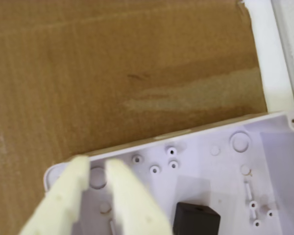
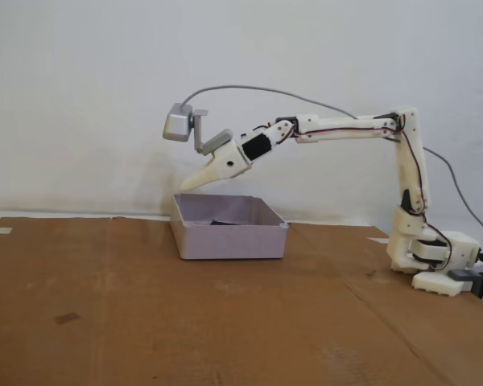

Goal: Grasp a block and put it in the box.

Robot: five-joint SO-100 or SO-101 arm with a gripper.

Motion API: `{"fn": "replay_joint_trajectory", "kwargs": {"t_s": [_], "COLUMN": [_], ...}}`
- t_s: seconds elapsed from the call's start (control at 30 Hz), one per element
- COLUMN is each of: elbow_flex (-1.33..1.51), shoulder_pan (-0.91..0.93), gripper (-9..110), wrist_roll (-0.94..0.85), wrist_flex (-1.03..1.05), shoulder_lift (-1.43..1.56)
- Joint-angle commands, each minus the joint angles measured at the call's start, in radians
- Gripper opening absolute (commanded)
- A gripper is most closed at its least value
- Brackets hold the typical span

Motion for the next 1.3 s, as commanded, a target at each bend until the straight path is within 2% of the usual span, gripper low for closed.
{"fn": "replay_joint_trajectory", "kwargs": {"t_s": [0.0,0.83,1.27], "elbow_flex": [-0.117,-0.109,0.146], "shoulder_pan": [-0.017,-0.055,-0.057], "gripper": [0,0,0], "wrist_roll": [-0.011,-0.011,-0.009], "wrist_flex": [-0.029,-0.029,-0.031], "shoulder_lift": [0.146,0.179,0.39]}}
